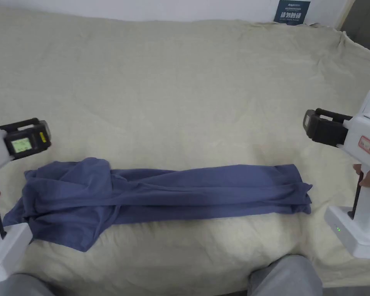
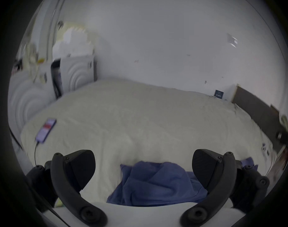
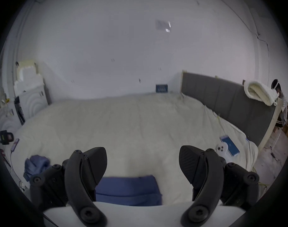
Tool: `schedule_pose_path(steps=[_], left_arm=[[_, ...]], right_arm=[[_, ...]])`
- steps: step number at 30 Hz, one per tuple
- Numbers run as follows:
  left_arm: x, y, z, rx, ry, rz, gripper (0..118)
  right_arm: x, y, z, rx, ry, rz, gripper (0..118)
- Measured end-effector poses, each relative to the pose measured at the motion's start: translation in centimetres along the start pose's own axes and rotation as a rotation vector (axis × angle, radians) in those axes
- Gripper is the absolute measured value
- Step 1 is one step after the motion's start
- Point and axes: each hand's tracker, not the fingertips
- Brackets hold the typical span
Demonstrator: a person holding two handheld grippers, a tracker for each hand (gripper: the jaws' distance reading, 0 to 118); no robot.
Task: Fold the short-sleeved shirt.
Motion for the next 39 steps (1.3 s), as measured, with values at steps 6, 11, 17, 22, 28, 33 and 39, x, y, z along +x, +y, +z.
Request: schedule_pose_path(steps=[6, 11, 17, 22, 28, 33, 39], left_arm=[[3.8, -1.5, 0.4, 0.094, -0.055, -0.035, 118], [4.8, -2.8, 1.0, 0.170, -0.084, -0.013, 112], [5.6, -4.0, 1.3, 0.202, -0.095, -0.118, 71], [5.9, -4.5, 1.5, 0.203, -0.098, -0.135, 14], [6.0, -5.1, 2.0, 0.203, -0.096, -0.127, 0], [5.7, -5.2, 1.9, 0.194, -0.086, -0.093, 0], [5.2, -4.9, 1.8, 0.182, -0.074, -0.065, 0]], right_arm=[[-3.1, -1.9, 2.5, 0.142, 0.014, -0.006, 109], [-4.6, -3.2, 3.5, 0.167, 0.033, 0.013, 109], [-5.5, -4.1, 4.9, 0.181, 0.065, 0.026, 108], [-5.7, -4.3, 4.7, 0.168, 0.061, 0.014, 32], [-6.0, -4.4, 4.4, 0.160, 0.055, -0.027, 1], [-6.5, -4.4, 4.1, 0.143, 0.056, -0.017, 0], [-7.0, -4.1, 4.1, 0.146, 0.061, 0.000, 0]])
